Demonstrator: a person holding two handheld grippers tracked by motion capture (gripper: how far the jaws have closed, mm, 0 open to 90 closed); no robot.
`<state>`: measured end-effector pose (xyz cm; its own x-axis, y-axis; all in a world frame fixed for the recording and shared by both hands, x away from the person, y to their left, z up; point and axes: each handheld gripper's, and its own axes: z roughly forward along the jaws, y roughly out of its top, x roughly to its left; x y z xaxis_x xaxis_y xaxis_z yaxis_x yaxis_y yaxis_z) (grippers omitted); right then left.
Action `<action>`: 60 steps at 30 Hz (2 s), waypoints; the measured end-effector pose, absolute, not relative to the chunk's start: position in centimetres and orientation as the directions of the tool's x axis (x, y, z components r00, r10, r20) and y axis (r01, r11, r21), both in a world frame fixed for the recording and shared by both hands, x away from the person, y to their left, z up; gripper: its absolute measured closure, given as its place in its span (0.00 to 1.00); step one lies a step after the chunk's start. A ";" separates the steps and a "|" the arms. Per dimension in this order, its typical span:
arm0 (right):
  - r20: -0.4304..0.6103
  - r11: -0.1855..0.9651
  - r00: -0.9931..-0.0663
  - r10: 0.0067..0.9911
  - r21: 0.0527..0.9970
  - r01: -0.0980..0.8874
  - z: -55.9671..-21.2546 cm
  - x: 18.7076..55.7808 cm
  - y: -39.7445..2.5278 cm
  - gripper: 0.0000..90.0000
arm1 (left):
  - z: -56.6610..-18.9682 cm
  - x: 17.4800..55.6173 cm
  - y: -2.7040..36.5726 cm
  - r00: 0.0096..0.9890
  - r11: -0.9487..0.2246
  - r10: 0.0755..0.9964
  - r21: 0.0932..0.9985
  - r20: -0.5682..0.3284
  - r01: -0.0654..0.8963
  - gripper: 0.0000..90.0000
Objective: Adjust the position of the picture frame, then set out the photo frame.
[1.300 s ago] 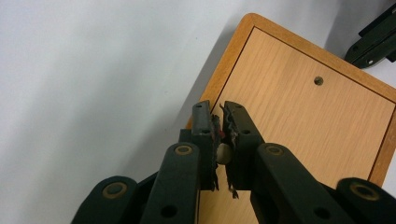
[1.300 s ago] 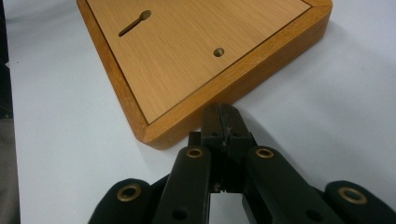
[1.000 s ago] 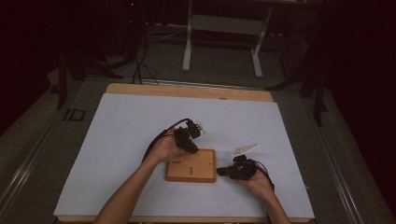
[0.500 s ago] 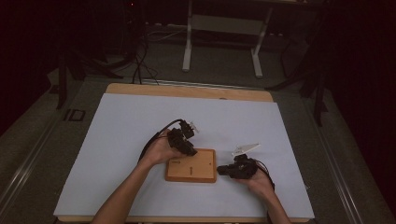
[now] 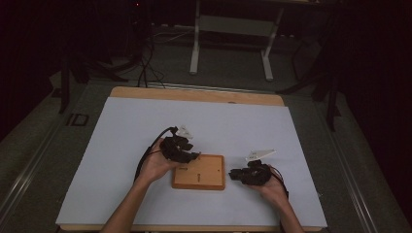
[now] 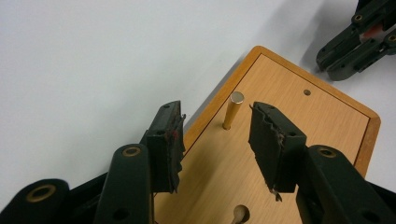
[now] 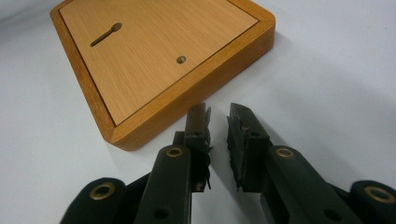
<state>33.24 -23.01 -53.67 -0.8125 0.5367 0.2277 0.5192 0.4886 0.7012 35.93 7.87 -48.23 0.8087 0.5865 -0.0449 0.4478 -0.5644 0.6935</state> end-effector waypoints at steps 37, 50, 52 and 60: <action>0.131 0.513 -0.855 0.502 0.750 0.417 -52.9 31.4 -21.7 0.66 | -50.8 36.7 6.5 0.844 -0.565 0.533 0.716 -0.065 0.411 0.81; 0.119 0.532 -0.862 0.494 0.743 0.407 -53.0 31.3 -21.5 0.63 | -50.8 36.8 6.2 0.854 -0.564 0.513 0.718 -0.082 0.408 0.91; 0.119 0.531 -0.862 0.493 0.743 0.407 -53.0 31.3 -21.6 0.63 | -50.8 36.9 6.2 0.853 -0.561 0.513 0.717 -0.090 0.413 0.91; 0.117 0.535 -0.866 0.485 0.744 0.400 -53.0 31.3 -21.6 0.61 | -51.0 37.5 6.5 0.854 -0.546 0.503 0.715 -0.136 0.436 0.93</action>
<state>31.29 -21.56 -53.02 -0.8664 0.4854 0.1173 0.4004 0.5350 0.7439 37.48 6.48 -51.01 0.8537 0.5025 -0.1364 0.4358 -0.5464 0.7152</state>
